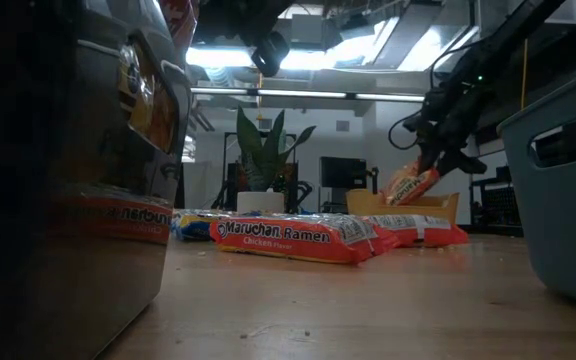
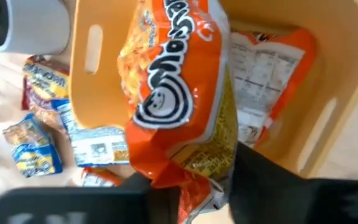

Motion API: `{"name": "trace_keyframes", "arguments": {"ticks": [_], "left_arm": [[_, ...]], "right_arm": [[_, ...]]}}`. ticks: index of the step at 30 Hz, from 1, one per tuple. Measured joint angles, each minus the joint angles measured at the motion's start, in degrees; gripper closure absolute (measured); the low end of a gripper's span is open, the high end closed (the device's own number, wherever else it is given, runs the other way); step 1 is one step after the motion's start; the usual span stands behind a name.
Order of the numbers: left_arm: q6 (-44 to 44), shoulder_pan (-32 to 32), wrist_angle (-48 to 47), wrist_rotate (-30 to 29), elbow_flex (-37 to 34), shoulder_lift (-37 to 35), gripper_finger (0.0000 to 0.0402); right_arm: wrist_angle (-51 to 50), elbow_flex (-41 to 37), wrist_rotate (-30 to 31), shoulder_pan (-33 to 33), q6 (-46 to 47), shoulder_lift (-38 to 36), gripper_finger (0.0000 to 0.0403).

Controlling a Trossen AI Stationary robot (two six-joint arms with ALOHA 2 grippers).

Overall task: Sort Maruchan noodles
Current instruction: Put the orange noodle pack into the yellow bin

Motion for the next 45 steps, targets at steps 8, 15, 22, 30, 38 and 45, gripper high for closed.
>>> {"name": "trace_keyframes", "arguments": {"ticks": [8,15,22,30,38,45], "left_arm": [[0.0,0.0,-0.7,0.0,0.0,0.0,0.0331],[2.8,0.0,-4.8,-2.3,-0.1,0.0,0.0331],[3.0,0.0,-4.9,-3.0,-0.1,0.0,0.0331],[3.7,0.0,-4.8,-3.3,-0.1,0.0,0.0331],[4.0,0.0,-4.8,-4.0,-0.1,0.0,0.0331],[4.0,0.0,-4.8,-4.0,-0.1,0.0,0.0331]], "right_arm": [[0.0,0.0,-8.2,0.0,-1.5,0.0,0.0388],[1.0,0.0,-16.7,0.0,-2.2,0.0,0.0399],[6.0,0.0,-18.7,0.0,-1.3,0.0,0.0402],[5.8,0.0,-16.0,0.0,-1.2,1.8,0.0402],[5.3,0.0,-10.3,-0.1,-1.9,1.9,0.0373],[1.4,0.4,-5.8,0.0,-1.9,1.9,0.0312]]}}
